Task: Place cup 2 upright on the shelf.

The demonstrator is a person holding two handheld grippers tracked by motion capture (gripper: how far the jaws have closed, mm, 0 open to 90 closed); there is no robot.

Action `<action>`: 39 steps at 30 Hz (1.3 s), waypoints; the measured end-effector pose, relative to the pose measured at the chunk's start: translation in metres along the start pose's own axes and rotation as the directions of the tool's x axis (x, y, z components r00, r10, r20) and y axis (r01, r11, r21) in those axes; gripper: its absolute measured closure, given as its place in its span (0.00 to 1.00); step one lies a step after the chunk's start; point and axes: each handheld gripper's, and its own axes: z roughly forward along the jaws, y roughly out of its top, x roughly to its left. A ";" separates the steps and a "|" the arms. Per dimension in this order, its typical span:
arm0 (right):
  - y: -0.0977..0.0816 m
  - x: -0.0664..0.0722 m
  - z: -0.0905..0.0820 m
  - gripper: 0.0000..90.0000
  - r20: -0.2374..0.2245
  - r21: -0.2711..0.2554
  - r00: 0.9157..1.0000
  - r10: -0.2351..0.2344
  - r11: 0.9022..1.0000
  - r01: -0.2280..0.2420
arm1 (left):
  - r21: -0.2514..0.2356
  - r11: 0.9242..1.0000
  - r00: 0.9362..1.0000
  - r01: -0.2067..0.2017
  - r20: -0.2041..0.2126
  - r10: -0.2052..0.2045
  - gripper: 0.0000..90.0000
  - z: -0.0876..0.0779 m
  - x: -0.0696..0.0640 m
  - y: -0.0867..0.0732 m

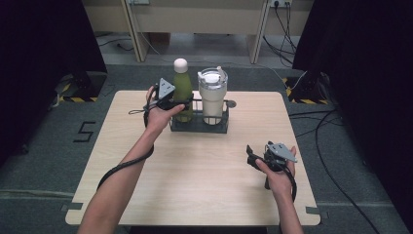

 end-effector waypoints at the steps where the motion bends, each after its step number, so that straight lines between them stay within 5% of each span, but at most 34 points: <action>1: 0.000 0.000 0.000 0.17 0.000 0.000 1.000 -0.001 1.000 0.001 | -0.002 1.000 1.000 -0.003 0.001 0.003 0.08 -0.002 0.000 0.000; 39: 0.001 0.000 -0.002 0.17 0.007 -0.004 1.000 0.002 1.000 -0.002 | -0.031 0.999 1.000 -0.022 0.017 0.022 0.10 -0.067 -0.003 -0.007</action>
